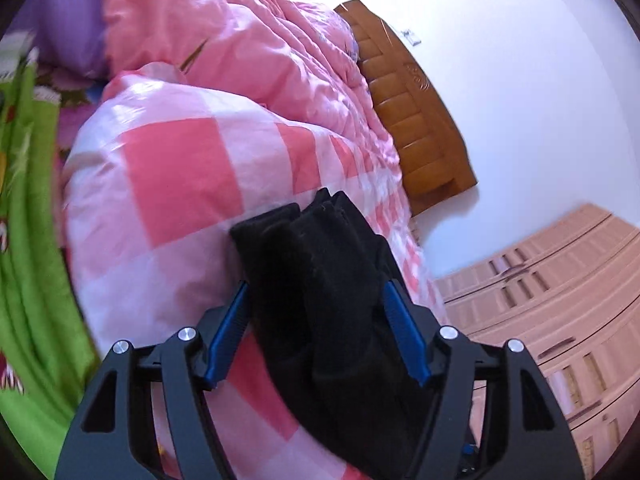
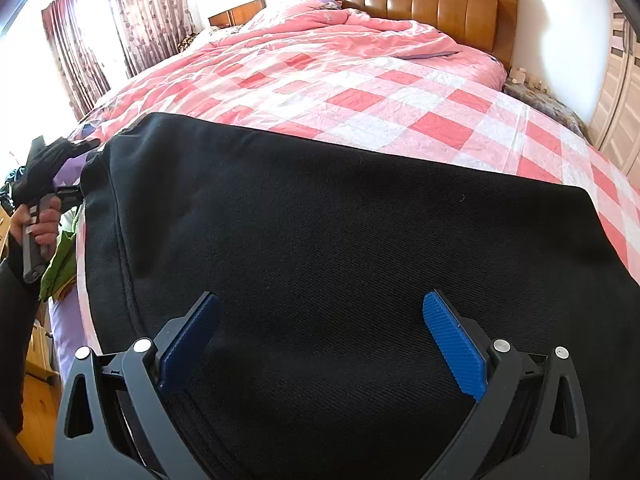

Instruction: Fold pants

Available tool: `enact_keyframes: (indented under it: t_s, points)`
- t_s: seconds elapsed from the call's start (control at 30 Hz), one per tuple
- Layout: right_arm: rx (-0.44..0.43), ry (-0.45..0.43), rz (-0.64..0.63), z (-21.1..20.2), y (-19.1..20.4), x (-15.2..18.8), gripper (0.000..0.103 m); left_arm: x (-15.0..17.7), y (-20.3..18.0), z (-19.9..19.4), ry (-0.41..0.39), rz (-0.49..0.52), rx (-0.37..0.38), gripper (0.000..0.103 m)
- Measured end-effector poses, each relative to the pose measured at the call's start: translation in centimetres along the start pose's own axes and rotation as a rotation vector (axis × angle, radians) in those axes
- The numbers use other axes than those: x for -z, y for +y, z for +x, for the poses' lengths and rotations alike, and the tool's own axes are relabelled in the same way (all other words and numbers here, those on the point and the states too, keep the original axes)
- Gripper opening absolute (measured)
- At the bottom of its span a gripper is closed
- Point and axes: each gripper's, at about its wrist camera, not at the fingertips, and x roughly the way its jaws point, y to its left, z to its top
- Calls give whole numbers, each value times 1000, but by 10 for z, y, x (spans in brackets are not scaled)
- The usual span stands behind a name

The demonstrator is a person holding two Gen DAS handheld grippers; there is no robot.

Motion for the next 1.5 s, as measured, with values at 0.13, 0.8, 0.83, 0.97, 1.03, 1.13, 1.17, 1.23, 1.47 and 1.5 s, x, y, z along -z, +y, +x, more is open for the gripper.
enact_keyframes:
  t_s: [0.13, 0.8, 0.83, 0.97, 1.03, 1.13, 1.17, 1.23, 1.47, 1.5]
  points:
    - [0, -3, 15, -5, -3, 0, 99, -11, -7, 16, 7, 26, -83, 14]
    - [116, -24, 67, -46, -61, 9, 99, -14, -51, -23, -222, 351, -530, 46]
    - [114, -40, 44, -48, -58, 1, 99, -8, -72, -40, -336, 418, -608, 64]
    - [98, -51, -106, -33, -37, -40, 99, 29, -167, -60, -429, 737, -549, 78]
    - [53, -40, -160, -19, -27, -55, 99, 49, -195, -36, -270, 845, -441, 78]
    - [36, 40, -232, 15, -17, -73, 97, 95, -233, 27, 17, 1056, -330, 78]
    - [16, 59, -250, 22, -14, -76, 95, 107, -240, 44, 67, 1114, -318, 78]
    - [-57, 79, -304, 31, -6, -80, 84, 123, -249, 79, 159, 1184, -320, 76]
    - [-223, 105, -506, 53, 7, -101, 61, 134, -254, 137, 454, 1291, -125, 61]
    - [-231, 112, -521, 55, 8, -103, 59, 139, -255, 142, 472, 1333, -104, 61]
